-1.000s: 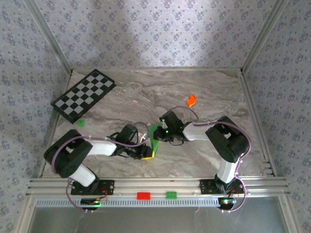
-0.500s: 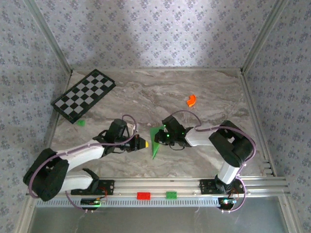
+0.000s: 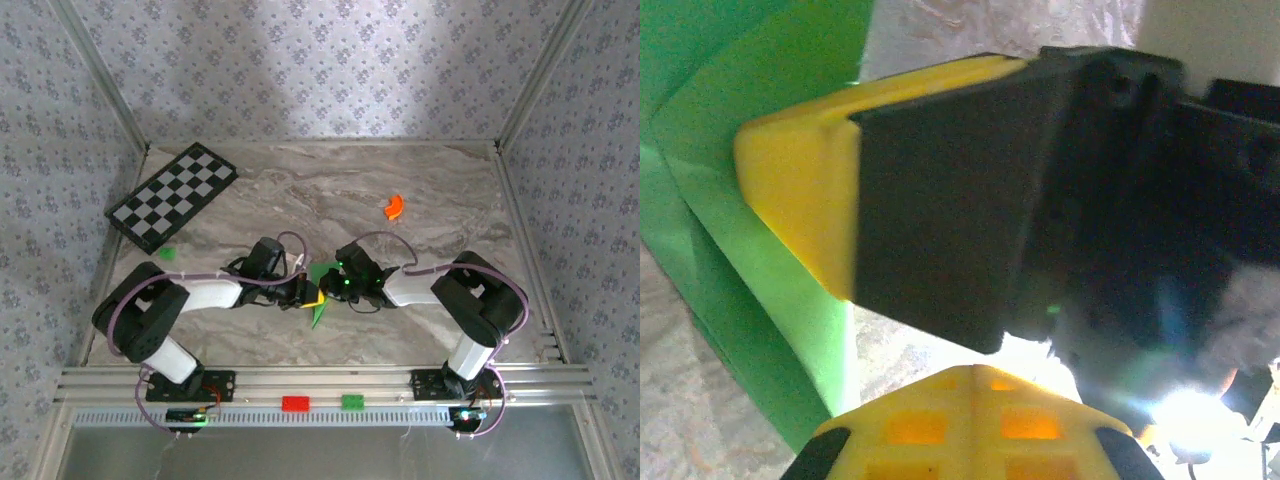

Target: Fold a paper plane with a square sheet of paper (pick it up from the middle)

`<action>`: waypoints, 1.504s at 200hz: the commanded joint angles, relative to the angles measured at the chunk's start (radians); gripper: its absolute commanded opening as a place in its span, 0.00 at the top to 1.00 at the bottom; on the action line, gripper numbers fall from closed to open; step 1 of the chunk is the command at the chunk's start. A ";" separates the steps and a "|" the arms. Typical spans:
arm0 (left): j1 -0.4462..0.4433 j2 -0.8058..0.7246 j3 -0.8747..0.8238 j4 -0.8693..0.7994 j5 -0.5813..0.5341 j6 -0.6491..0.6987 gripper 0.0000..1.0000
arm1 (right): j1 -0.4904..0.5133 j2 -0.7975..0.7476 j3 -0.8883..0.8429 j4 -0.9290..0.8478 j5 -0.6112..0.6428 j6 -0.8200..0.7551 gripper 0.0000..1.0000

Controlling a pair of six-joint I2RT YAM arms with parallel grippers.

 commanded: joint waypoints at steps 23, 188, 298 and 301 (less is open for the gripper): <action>-0.016 0.065 0.023 0.059 0.027 -0.011 1.00 | 0.004 0.025 -0.040 -0.122 0.024 0.005 0.89; -0.091 0.096 -0.104 0.257 -0.016 -0.113 1.00 | -0.018 0.010 -0.043 -0.159 0.029 -0.013 0.89; -0.054 0.025 -0.028 0.148 -0.108 -0.034 1.00 | -0.018 0.006 -0.046 -0.156 0.024 -0.013 0.89; -0.055 0.030 -0.026 0.154 -0.101 -0.035 1.00 | -0.019 0.005 -0.046 -0.156 0.023 -0.015 0.89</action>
